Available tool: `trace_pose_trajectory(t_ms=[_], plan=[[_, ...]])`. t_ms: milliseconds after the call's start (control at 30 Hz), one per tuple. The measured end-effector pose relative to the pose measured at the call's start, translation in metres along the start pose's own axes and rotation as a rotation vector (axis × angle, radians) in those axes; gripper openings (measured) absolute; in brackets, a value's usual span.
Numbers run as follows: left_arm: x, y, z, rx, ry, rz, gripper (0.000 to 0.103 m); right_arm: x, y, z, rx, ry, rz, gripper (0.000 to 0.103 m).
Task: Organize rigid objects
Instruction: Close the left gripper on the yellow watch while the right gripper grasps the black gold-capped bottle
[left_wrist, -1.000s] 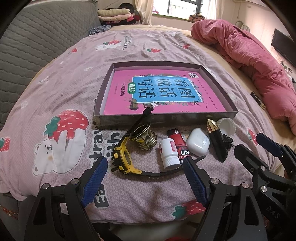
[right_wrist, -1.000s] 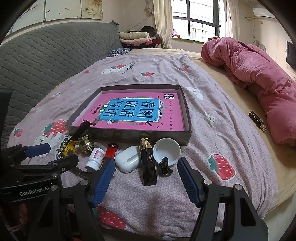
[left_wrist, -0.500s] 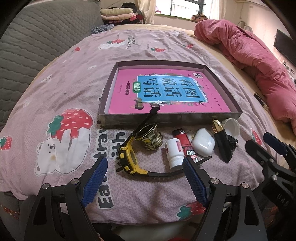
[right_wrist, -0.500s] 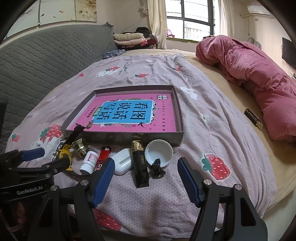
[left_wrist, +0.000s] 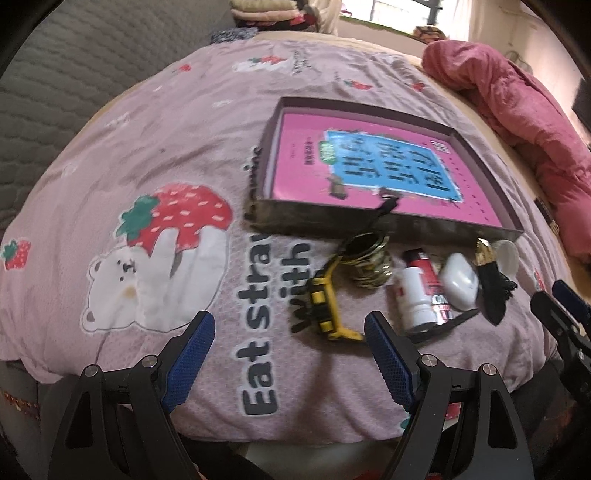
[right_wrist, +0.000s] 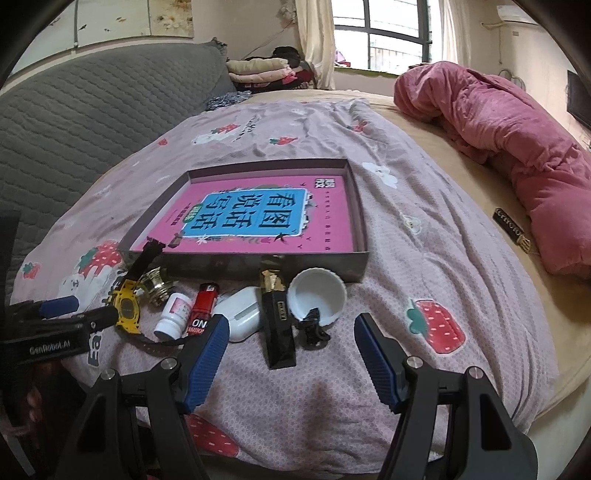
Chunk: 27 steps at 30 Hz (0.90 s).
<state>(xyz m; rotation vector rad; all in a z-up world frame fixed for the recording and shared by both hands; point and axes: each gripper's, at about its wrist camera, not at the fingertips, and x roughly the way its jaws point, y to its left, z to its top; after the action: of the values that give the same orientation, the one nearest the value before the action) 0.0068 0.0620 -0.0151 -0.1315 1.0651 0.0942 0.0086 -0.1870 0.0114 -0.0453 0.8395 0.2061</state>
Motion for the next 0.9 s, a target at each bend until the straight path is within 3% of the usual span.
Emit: trace_pose_trajectory(t_ms=[333, 400, 467, 667, 900], plan=[[0.021, 0.003, -0.004, -0.037, 0.071, -0.036, 0.084, 0.009, 0.0, -0.001, -0.008, 0.018, -0.001, 0.07], [0.023, -0.001, -0.004, -0.034, 0.072, -0.048, 0.077, 0.011, -0.001, 0.0, -0.006, 0.021, -0.002, 0.069], [0.025, -0.004, -0.002, -0.027, 0.068, -0.055, 0.06, 0.014, 0.0, 0.001, -0.015, 0.027, -0.002, 0.069], [0.033, -0.013, 0.002, -0.021, 0.084, -0.084, 0.035, 0.024, 0.011, 0.003, -0.08, 0.043, 0.017, 0.062], [0.042, -0.017, 0.006, -0.024, 0.085, -0.1, 0.029, 0.038, 0.014, 0.001, -0.105, 0.077, 0.033, 0.044]])
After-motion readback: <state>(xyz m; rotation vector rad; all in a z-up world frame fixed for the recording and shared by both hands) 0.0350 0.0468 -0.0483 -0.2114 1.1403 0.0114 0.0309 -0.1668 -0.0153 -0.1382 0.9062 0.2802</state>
